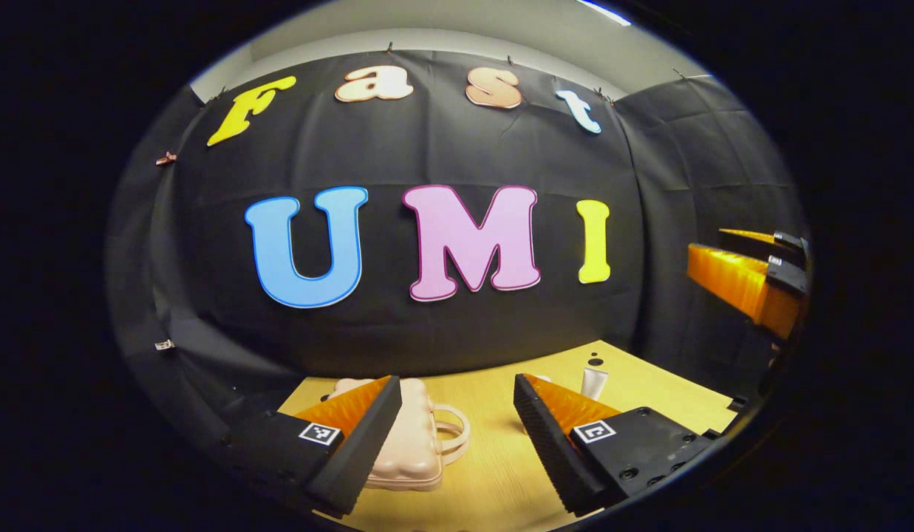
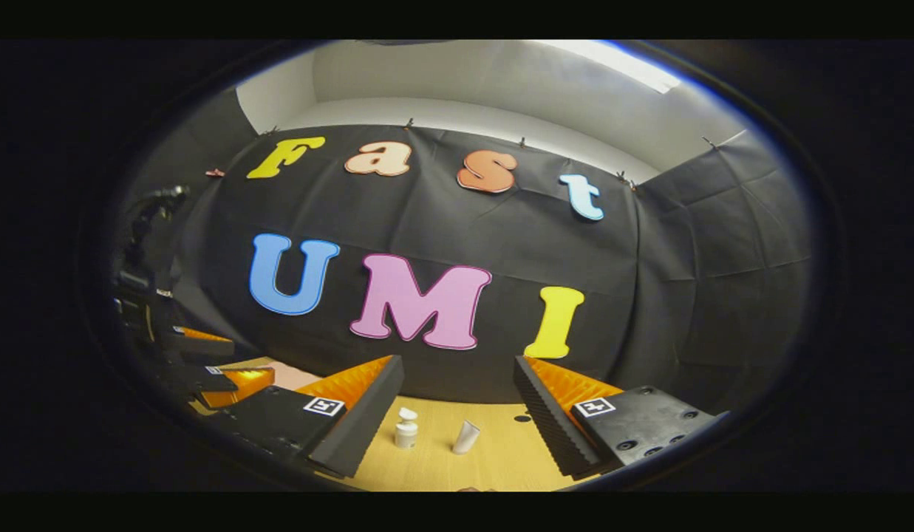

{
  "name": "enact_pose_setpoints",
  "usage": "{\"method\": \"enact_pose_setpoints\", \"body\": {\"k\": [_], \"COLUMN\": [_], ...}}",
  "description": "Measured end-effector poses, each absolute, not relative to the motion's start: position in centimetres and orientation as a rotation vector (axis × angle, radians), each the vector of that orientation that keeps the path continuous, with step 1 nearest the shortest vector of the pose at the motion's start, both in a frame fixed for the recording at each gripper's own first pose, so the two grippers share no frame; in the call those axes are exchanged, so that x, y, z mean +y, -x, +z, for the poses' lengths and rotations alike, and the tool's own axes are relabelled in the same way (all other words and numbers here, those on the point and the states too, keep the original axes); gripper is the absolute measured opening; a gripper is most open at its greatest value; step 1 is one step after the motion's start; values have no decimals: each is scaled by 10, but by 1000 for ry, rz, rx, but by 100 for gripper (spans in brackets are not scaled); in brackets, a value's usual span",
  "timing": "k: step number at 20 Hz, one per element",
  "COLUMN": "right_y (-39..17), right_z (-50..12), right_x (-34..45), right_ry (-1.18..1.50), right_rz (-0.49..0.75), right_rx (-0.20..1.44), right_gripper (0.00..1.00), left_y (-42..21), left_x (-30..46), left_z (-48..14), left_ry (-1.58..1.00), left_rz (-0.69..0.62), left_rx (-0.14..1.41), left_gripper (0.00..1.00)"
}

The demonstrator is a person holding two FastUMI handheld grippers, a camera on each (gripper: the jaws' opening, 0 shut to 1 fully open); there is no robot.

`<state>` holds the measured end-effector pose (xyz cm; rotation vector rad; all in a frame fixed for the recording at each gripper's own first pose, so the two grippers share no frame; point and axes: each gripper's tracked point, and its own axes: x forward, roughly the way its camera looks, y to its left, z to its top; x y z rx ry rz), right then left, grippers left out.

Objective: First open the suitcase, pack the skin care products into it, and then close the suitcase.

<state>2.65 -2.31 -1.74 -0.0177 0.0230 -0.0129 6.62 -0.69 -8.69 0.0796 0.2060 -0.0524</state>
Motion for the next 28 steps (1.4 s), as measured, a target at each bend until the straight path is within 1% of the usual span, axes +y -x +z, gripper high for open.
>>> {"method": "enact_pose_setpoints", "body": {"k": [1,2,4,10,11,12,17,20,21,23,24,25,27,28], "right_y": [-30,-32,-39,-72,-80,-87,-113,-118,-119,-121,-121,-122,-121,-120], "right_z": [-22,-27,-37,-70,-78,-86,-113,-127,-131,-137,-140,-142,-145,-146], "right_x": [-29,-34,-46,-82,-89,-97,-132,-142,-144,-146,-146,-145,-151,-154], "right_ry": [18,22,31,20,26,35,42,44,42,31,25,21,25,25], "right_rz": [-18,-23,-30,-39,-38,-39,-48,-44,-42,-34,-27,-19,-17,-22], "right_rx": [28,35,47,84,94,109,152,181,188,198,203,209,211,212], "right_gripper": [96,94,96,96,94,96,97,97,97,96,96,99,97,96], "left_y": [-78,-87,-110,-173,-182,-190,-217,-226,-236,-240,-238,-238,-245,-246], "left_x": [-6,-7,-15,-40,-47,-49,-43,-36,-38,-40,-41,-39,-24,-17], "left_z": [-97,-111,-137,-221,-236,-254,-325,-355,-360,-373,-384,-392,-396,-399], "left_ry": [-92,-103,-107,-125,-117,-118,-97,-112,-132,-133,-111,-94,-112,-107], "left_rz": [-50,-52,-70,-111,-123,-122,-70,-57,-68,-74,-65,-45,13,31], "left_rx": [230,261,328,549,593,638,828,892,892,932,976,1009,1014,1027], "left_gripper": [98,98,99,99,99,99,98,98,98,90,89,88,87,66]}}
